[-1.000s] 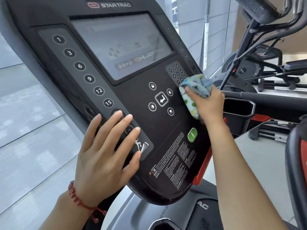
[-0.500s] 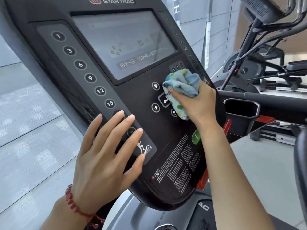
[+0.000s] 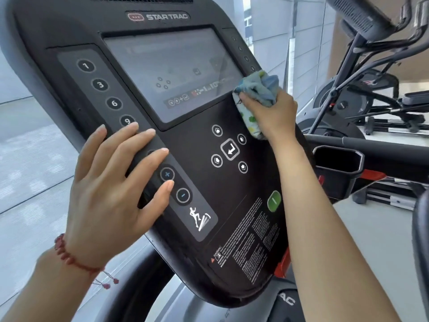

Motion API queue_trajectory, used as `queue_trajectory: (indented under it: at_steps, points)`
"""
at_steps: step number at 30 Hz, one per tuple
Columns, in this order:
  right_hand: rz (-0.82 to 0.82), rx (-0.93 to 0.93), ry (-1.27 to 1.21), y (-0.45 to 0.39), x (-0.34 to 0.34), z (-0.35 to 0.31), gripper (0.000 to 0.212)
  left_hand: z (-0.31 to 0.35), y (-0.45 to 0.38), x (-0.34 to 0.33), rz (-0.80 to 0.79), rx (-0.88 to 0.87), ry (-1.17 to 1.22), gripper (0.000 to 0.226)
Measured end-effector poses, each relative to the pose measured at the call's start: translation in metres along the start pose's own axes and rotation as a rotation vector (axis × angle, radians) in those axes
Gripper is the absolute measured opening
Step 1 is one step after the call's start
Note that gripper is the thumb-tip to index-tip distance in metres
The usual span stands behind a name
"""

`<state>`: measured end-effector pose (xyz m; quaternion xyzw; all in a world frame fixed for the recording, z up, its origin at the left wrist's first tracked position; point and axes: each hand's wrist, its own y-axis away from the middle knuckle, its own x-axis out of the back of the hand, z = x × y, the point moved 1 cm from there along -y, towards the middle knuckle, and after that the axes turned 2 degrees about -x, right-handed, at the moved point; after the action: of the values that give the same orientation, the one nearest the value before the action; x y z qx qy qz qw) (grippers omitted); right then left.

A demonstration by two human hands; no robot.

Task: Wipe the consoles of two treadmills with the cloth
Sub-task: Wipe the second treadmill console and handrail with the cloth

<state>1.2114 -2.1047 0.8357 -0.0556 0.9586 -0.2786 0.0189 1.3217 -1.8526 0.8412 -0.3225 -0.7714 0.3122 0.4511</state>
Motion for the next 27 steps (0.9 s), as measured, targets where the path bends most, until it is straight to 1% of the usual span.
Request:
queue_trajectory:
  at_steps: [3, 5, 7, 10, 13, 16, 19, 23, 27]
  points:
    - [-0.098, 0.074, -0.035, 0.039, 0.0, -0.008, 0.018, 0.001, 0.0, 0.0, -0.011, 0.003, 0.01, 0.038]
    - [-0.102, 0.092, -0.079, 0.055, 0.002, -0.007, 0.022, 0.0, 0.001, 0.001, -0.013, 0.002, 0.015, 0.038]
    - [-0.092, 0.065, -0.083, 0.052, 0.005, 0.0, 0.02, 0.0, 0.002, 0.002, -0.012, -0.002, 0.018, 0.038]
    - [0.0, -0.057, -0.018, 0.021, 0.019, 0.024, 0.022, 0.0, 0.001, 0.001, -0.011, -0.014, 0.03, 0.037]
    - [0.162, -0.21, 0.086, -0.008, 0.045, 0.064, 0.035, -0.001, 0.001, -0.001, -0.001, -0.019, 0.038, 0.036]
    - [0.228, -0.283, 0.136, -0.023, 0.055, 0.085, 0.041, -0.001, 0.002, -0.003, 0.01, -0.011, 0.048, 0.036]
    - [0.277, -0.326, 0.136, -0.027, 0.05, 0.085, 0.041, -0.001, 0.0, -0.004, 0.01, -0.008, 0.056, 0.036]
    - [0.347, -0.385, 0.061, -0.035, 0.04, 0.076, 0.041, -0.002, -0.001, -0.006, 0.017, -0.007, 0.066, 0.036]
    - [0.293, -0.356, 0.043, -0.057, 0.017, 0.048, 0.04, -0.003, 0.0, -0.008, 0.031, -0.012, 0.07, 0.035]
